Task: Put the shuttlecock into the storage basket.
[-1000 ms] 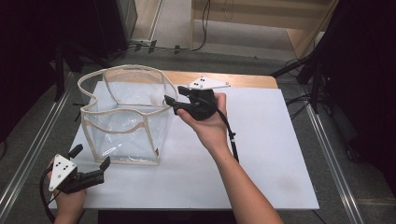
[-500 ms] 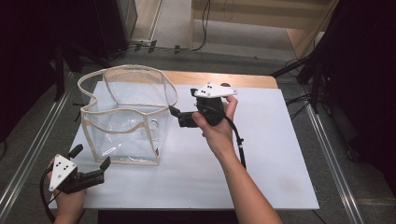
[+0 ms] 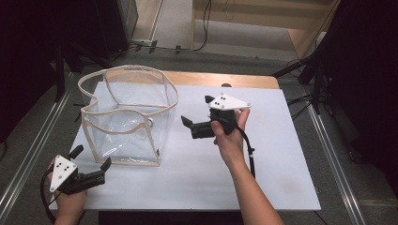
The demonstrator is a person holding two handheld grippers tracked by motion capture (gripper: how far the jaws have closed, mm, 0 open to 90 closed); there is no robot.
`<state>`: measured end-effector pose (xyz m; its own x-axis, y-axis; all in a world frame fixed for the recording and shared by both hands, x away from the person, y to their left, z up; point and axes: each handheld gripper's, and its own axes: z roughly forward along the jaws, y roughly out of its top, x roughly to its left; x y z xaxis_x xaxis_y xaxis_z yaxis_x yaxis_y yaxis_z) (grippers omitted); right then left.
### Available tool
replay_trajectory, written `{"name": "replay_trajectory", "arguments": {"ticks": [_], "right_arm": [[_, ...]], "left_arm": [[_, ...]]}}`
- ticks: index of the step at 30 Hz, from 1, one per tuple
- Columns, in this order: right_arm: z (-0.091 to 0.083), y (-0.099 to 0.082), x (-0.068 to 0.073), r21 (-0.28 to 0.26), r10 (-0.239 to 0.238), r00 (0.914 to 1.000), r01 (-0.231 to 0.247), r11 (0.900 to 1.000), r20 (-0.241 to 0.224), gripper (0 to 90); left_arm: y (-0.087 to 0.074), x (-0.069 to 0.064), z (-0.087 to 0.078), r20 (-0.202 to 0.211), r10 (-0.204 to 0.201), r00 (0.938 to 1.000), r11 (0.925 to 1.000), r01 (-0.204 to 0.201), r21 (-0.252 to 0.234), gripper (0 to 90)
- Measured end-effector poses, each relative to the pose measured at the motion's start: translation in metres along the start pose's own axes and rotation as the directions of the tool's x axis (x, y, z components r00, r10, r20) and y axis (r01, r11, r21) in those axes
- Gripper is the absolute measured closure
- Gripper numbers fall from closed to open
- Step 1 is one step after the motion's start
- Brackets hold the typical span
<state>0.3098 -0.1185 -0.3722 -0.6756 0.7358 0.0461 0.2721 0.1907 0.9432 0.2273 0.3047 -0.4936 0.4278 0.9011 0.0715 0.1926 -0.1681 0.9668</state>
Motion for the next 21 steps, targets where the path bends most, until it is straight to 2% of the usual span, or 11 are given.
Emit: {"name": "replay_trajectory", "arguments": {"ticks": [6, 16, 21], "right_arm": [[-0.005, -0.014, -0.005, 0.009, 0.007, 0.9999, -0.007, 0.9999, 0.015, 0.0], [-0.011, -0.034, -0.009, 0.022, 0.020, 0.9997, -0.020, 0.9995, 0.015, 0.0], [-0.014, -0.044, -0.010, 0.022, 0.011, 0.9999, -0.011, 0.9997, 0.011, 0.0]], "left_arm": [[0.000, 0.000, 0.000, 0.000, 0.000, 1.0000, 1.0000, 0.000, 0.000, 0.0], [0.000, 0.000, 0.000, 0.000, 0.000, 1.0000, 1.0000, 0.000, -0.001, 0.0], [0.000, 0.000, 0.000, 0.001, -0.002, 1.0000, 1.0000, 0.002, -0.001, 0.0]]}}
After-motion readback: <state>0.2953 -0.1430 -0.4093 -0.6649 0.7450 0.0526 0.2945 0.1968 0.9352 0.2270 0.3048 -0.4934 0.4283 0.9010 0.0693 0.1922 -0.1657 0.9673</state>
